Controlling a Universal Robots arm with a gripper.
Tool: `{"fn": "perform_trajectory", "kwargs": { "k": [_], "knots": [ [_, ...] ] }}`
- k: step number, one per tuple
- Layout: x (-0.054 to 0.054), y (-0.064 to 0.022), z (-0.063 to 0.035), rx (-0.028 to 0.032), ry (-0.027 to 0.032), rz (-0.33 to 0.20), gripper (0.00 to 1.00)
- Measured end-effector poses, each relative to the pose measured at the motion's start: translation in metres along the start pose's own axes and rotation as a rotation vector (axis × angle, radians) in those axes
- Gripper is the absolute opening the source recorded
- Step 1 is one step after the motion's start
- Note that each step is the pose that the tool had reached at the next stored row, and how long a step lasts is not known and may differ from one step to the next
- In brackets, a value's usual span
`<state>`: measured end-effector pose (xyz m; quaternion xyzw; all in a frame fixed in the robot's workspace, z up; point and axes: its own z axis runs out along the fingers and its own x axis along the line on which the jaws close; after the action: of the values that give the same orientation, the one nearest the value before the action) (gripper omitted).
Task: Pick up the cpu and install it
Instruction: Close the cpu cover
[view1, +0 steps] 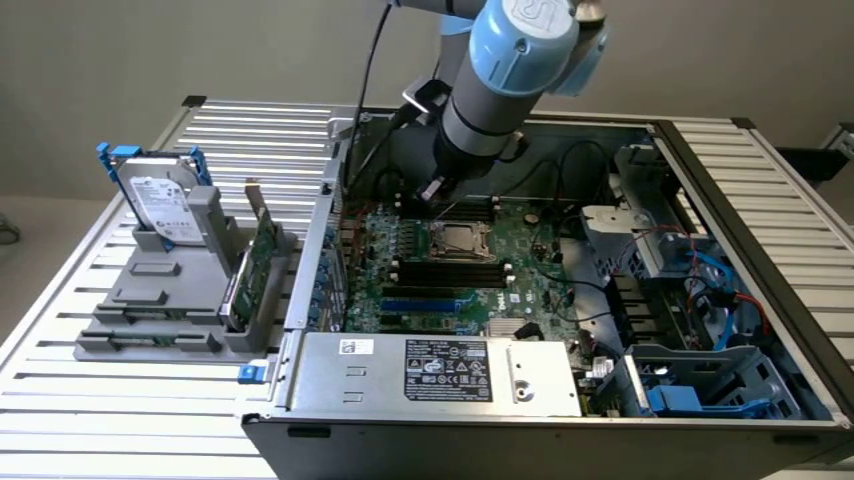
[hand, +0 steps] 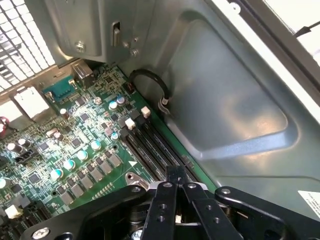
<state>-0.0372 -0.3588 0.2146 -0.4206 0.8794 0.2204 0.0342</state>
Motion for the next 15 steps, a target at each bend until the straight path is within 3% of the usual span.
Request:
{"fn": "perform_trajectory", "kwargs": {
  "k": [2, 4, 5, 10, 11, 13, 15],
  "knots": [
    [0.0005, -0.0006, 0.0017, 0.0093, -0.0025, 0.003, 0.11],
    [0.0012, -0.0008, 0.003, 0.0209, -0.0007, 0.009, 0.11],
    [0.0014, -0.0008, 0.0033, 0.0286, 0.0045, 0.012, 0.11],
    [0.0009, -0.0004, 0.0037, 0.0727, 0.0499, 0.023, 0.11],
    [0.0006, -0.0002, 0.0039, 0.0795, 0.0536, 0.023, 0.11],
    [-0.0002, 0.0004, 0.0043, 0.0885, 0.0551, 0.021, 0.11],
    [-0.0009, 0.0009, 0.0047, 0.0942, 0.0514, 0.019, 0.11]
  ]
}}
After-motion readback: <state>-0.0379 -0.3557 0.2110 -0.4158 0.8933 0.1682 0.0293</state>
